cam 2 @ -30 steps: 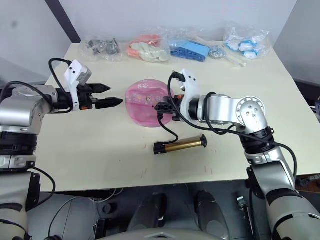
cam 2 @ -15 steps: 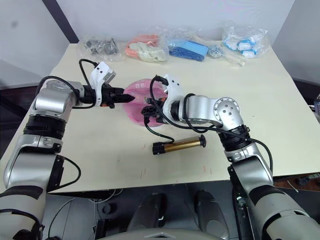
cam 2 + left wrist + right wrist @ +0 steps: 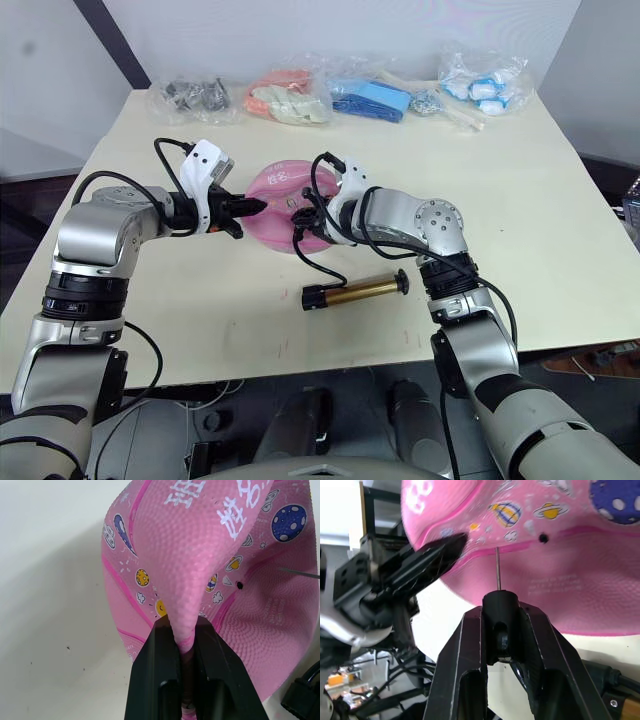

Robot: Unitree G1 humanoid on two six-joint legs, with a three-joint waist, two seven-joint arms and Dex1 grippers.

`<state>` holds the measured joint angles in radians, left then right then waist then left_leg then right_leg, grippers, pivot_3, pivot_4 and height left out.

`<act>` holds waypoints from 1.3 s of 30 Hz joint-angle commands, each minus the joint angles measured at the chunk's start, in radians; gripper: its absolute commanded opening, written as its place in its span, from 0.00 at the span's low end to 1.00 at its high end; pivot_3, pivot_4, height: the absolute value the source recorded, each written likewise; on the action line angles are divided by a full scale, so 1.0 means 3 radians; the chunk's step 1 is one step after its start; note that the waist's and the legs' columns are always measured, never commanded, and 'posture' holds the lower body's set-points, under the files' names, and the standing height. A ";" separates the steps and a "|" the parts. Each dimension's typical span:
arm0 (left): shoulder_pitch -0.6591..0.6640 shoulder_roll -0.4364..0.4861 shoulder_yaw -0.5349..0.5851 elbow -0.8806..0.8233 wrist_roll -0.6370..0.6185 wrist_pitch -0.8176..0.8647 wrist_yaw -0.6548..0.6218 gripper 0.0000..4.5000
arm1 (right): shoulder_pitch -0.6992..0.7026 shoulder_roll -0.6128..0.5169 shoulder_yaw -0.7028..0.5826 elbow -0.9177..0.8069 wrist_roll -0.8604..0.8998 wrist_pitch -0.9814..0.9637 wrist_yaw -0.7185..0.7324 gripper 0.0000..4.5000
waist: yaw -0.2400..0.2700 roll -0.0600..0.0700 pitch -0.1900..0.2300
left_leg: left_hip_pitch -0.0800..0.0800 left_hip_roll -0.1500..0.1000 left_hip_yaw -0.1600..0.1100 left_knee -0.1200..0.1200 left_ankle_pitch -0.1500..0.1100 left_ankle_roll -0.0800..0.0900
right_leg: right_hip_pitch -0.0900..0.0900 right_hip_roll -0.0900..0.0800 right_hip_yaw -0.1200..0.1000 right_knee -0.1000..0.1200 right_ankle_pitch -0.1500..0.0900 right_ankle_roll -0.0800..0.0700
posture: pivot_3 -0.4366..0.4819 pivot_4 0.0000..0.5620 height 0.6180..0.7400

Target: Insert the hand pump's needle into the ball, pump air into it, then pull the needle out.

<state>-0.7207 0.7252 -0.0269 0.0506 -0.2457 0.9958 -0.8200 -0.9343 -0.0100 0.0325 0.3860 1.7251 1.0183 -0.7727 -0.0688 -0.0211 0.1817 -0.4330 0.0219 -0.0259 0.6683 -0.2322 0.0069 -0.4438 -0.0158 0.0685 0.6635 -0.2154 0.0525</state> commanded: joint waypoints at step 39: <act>0.0381 0.0127 0.0051 -0.0352 -0.0022 -0.0545 0.0101 0.01 | -0.0350 0.0184 -0.0467 0.0129 -0.1430 0.0942 0.0376 0.08 | -0.0003 0.0001 0.0000 | 0.0002 -0.0001 -0.0001 -0.0001 0.0000 0.0000 | 0.0001 0.0001 -0.0001 0.0000 0.0000 0.0000 | 0.48 0.27 1.00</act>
<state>-0.6109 0.7450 -0.0130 -0.0172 -0.2601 0.8538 -0.7901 -1.0138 0.0516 -0.1211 0.4416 1.3390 1.2778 -0.6870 -0.0698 -0.0209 0.1816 -0.4324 0.0215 -0.0260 0.6680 -0.2322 0.0068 -0.4435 -0.0156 0.0683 0.6634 -0.2153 0.0525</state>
